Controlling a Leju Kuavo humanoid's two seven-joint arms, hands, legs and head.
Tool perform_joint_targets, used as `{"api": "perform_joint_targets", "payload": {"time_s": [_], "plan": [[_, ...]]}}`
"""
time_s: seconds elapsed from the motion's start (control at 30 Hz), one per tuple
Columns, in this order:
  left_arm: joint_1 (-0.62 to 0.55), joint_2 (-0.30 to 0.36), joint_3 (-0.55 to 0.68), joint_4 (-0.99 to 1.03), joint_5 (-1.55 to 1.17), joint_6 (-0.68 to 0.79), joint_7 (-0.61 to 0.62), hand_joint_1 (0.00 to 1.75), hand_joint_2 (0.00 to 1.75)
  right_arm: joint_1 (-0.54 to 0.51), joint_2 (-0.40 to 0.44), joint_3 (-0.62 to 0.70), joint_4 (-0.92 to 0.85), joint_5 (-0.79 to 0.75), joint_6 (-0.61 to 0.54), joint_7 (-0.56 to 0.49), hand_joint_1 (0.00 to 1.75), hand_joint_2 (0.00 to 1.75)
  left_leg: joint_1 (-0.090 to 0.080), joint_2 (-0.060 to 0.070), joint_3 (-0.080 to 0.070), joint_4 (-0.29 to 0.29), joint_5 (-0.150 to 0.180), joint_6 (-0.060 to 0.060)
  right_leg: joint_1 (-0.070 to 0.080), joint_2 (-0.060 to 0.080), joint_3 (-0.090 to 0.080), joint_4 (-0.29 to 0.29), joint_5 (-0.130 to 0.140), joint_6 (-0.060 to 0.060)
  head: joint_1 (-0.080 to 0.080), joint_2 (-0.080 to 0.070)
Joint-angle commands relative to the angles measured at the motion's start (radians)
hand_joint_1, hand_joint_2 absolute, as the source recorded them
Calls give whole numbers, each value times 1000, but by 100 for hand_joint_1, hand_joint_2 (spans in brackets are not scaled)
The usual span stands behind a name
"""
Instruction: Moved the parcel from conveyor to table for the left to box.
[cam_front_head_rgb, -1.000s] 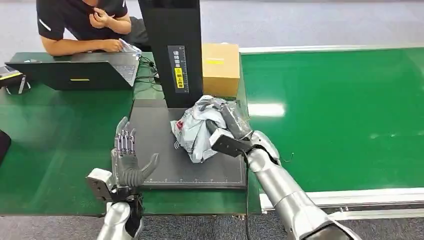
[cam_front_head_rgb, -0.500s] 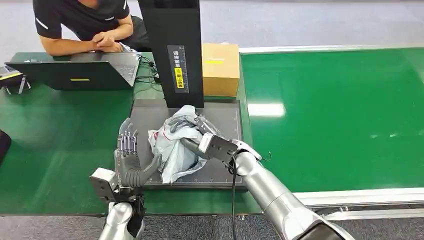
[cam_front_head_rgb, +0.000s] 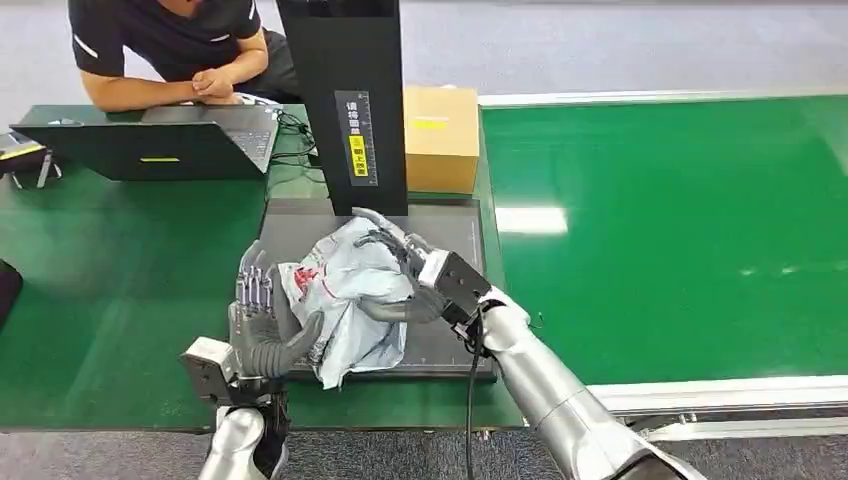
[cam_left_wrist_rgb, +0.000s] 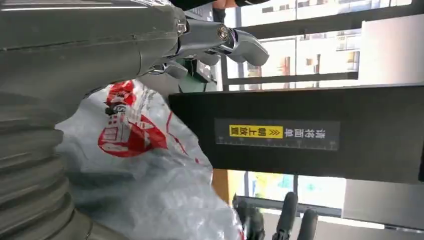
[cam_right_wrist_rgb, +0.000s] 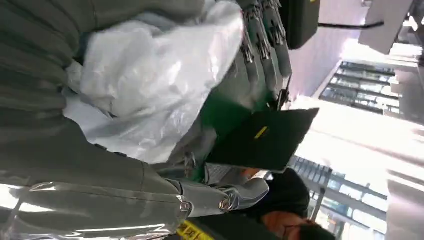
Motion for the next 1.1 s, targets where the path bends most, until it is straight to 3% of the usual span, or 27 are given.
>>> {"api": "perform_joint_targets", "payload": {"time_s": [0.03,0.5,0.63,0.77,1.1], "plan": [[11,-13,38,-10,-10,1,13,0,175,86,-52,-124,-160,-80,25,34,0,175,1,-2,0,0,0,0,1,-1,1,-1,0,-1,0,0],[12,-15,40,-11,-10,0,13,0,175,104,-51,-132,-188,-84,16,34,0,175,1,-2,2,-1,0,0,1,-1,2,-1,0,-1,0,0],[30,-20,41,-16,-15,-3,13,0,175,197,-54,-186,-316,-90,-12,42,0,175,1,-3,2,-1,0,0,1,-2,3,-1,-1,-1,0,0],[20,-24,50,-11,-17,-1,12,0,175,228,-64,-247,-353,-103,-17,39,0,175,0,-3,1,-1,0,0,0,-2,2,-1,-1,-1,0,0],[36,-28,70,-32,-28,-1,17,0,175,489,-69,-544,-591,-79,-71,35,0,175,1,-7,1,-1,0,0,1,-6,4,-2,-2,-1,0,0]]}}
